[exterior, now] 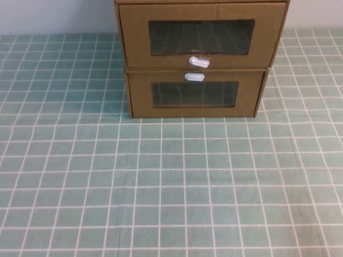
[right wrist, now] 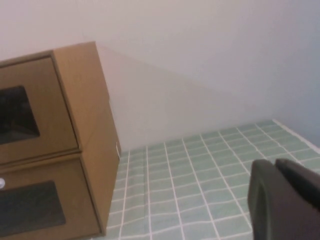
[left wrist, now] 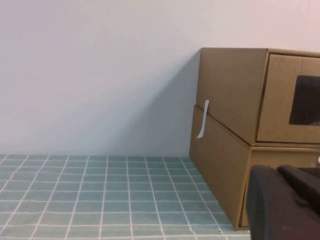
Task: Open the shoe box
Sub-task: 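Pull the top drawer of the cardboard box fully open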
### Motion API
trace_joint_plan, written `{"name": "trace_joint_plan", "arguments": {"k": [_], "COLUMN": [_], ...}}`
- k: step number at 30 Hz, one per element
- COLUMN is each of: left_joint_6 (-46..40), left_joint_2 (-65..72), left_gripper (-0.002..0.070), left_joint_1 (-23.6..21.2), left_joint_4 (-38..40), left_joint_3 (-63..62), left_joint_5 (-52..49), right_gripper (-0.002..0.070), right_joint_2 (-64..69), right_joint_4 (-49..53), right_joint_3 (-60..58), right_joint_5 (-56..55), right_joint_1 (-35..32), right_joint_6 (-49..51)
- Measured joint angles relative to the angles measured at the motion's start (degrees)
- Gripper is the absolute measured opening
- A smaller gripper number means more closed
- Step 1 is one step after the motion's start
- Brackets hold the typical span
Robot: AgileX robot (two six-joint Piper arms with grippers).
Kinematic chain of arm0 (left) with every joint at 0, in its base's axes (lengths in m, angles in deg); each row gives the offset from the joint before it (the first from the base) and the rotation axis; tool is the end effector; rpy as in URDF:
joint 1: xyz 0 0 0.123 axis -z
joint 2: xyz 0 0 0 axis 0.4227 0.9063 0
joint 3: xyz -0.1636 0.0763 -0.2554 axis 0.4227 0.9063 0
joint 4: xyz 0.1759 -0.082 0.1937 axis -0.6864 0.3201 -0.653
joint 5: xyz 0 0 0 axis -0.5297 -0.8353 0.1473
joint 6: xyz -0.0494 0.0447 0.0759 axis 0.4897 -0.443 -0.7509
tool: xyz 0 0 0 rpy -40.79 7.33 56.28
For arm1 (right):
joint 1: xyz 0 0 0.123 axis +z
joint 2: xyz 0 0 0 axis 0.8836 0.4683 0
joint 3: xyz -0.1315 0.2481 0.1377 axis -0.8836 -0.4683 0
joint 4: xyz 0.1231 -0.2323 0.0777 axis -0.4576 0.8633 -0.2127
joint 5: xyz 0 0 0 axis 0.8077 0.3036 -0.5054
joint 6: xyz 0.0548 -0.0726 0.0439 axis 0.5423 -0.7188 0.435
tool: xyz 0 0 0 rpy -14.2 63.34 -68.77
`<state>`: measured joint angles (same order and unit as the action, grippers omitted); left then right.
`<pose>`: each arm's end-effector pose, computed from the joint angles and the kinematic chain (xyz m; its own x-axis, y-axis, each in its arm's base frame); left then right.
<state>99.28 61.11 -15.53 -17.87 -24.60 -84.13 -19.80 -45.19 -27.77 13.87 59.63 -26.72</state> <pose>0.0591 -0.0109 0.2143 0.1470 -0.1023 -0.9838 0.1865 0.9797 -0.0740 0.0606 -0.0035 0.2091 0.1203 0.2444 -0.9622 0.0223 0.9683 0.2488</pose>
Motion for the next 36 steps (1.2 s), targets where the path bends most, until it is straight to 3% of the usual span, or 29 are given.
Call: {"name": "trace_joint_plan", "arguments": {"k": [4, 8, 12, 16, 25, 30, 36], "left_joint_6": [0.23, 3.11, 6.17, 7.02, -10.67, -14.96, -18.84], "left_joint_2": [0.0, 0.0, 0.0, -0.09, 1.65, 9.85, 25.55], "left_gripper": [-0.0005, -0.0005, -0.0005, -0.0005, -0.0005, -0.0005, -0.0005], "left_joint_1": [0.0, 0.0, 0.0, 0.0, 0.0, 0.0, 0.0], "left_joint_4": [0.0, 1.26, 7.62, 17.84, 23.4, 23.38, 23.38], "left_joint_3": [0.0, 0.0, 0.0, -3.92, -25.18, -37.55, -53.43], "left_joint_5": [3.09, 13.7, 32.27, 38.49, 31.24, 17.4, -3.27], "right_gripper": [-0.0013, -0.0013, -0.0013, -0.0013, -0.0013, -0.0013, -0.0013], "right_joint_2": [0.0, 0.0, 0.0, -0.02, 1.59, 9.43, 23.35], "right_joint_4": [-0.26, -1.46, -2.55, -2.94, -2.94, -2.75, -1.94], "right_joint_3": [-0.04, -0.25, -0.25, 3.64, 26.22, 36.86, 53.45], "right_joint_5": [-5.55, -21.12, -37.78, -40.72, -27.33, -18.59, 11.77], "right_joint_1": [0.0, 0.0, 0.0, 0.0, 0.0, 0.0, 0.0], "right_joint_6": [0.0, 4.92, 10.62, 11.73, 12.06, 12.06, 11.76]}}
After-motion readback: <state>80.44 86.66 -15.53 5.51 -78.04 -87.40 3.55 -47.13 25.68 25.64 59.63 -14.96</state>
